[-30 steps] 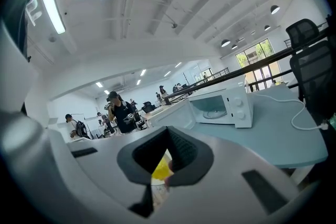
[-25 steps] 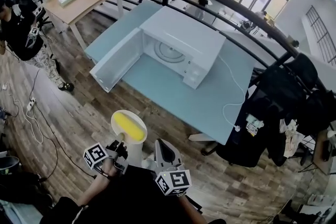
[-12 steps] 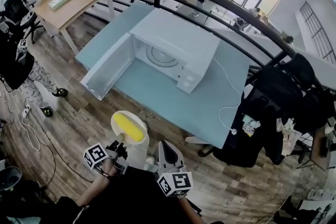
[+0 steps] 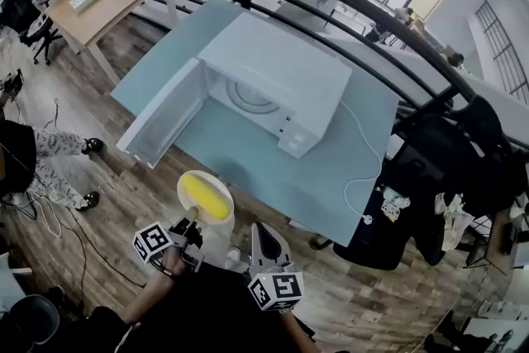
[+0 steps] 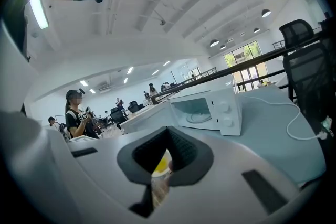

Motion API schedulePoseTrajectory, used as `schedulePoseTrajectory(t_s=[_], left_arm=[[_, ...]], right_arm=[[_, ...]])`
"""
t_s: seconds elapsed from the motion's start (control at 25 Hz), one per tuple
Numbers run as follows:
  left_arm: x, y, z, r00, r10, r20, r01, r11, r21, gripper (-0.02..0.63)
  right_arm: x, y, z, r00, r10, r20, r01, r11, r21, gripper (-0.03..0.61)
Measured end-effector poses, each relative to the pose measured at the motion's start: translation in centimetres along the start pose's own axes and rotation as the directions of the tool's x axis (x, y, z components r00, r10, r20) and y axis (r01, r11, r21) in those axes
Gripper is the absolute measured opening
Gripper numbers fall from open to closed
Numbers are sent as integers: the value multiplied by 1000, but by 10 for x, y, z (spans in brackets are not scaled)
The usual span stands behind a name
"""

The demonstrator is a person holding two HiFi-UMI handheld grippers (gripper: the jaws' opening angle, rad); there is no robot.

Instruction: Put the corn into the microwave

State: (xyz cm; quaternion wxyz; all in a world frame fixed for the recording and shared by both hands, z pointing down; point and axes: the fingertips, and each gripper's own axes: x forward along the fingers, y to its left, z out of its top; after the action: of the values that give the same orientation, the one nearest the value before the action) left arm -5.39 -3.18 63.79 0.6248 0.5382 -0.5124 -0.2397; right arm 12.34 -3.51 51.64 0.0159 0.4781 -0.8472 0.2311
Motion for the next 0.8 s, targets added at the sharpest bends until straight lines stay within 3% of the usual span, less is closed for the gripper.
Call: schedulePoseTrajectory(t_s=[0.8], left_arm=[[120,-33,46,998,9,-69,-9,1000,-2,20]], right_arm=[[92,-33,54,998,-43,-36,42,999,-17,9]])
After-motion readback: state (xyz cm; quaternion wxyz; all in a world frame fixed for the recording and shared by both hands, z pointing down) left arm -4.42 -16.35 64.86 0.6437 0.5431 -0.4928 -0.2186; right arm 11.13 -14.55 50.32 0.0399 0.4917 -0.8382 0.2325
